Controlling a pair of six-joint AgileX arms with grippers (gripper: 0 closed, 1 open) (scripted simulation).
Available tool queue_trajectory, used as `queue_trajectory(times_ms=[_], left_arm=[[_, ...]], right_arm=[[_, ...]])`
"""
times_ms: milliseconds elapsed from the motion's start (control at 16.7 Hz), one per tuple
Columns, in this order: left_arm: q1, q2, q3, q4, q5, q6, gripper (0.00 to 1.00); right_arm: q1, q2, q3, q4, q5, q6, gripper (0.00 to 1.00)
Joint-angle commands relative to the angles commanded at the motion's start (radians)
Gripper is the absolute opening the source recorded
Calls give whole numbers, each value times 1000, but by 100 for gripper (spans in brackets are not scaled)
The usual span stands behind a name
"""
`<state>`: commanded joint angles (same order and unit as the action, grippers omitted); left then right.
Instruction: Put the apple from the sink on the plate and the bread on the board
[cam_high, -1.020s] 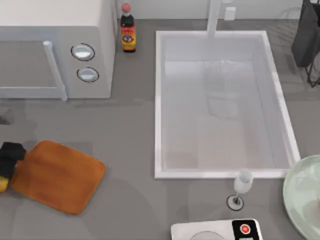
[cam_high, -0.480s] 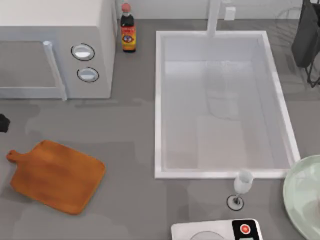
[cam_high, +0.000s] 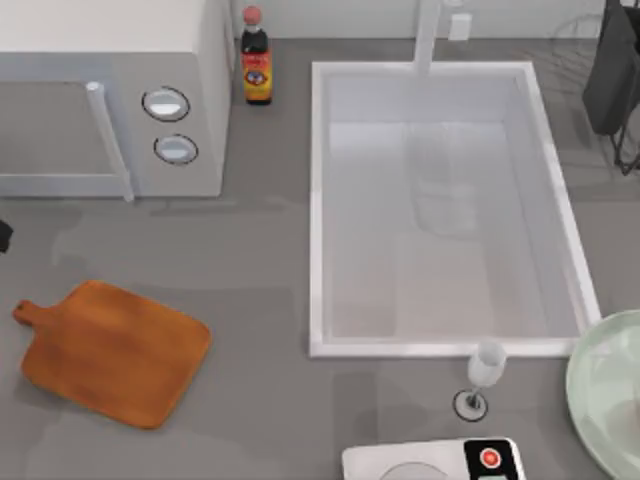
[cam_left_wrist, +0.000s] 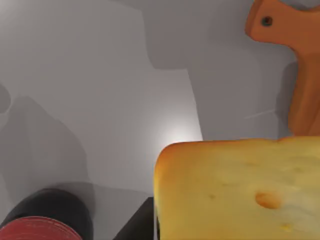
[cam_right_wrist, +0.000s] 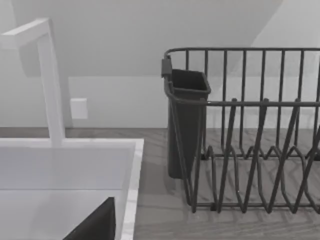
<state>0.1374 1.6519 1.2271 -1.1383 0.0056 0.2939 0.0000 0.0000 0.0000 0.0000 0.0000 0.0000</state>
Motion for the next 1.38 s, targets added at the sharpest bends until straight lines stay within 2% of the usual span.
queue_trajectory(times_ms=[180, 360, 1140, 1380], left_arm=[[-16, 22, 10, -8, -1, -92, 0], [-47, 44, 17, -11, -3, -274, 0], [-258, 84, -12, 42, -15, -1542, 0], [-313, 74, -31, 70, -18, -1844, 0]], right_arm=[[0, 0, 0, 0, 0, 0, 100], [0, 0, 0, 0, 0, 0, 100], [0, 0, 0, 0, 0, 0, 100], [0, 0, 0, 0, 0, 0, 100]])
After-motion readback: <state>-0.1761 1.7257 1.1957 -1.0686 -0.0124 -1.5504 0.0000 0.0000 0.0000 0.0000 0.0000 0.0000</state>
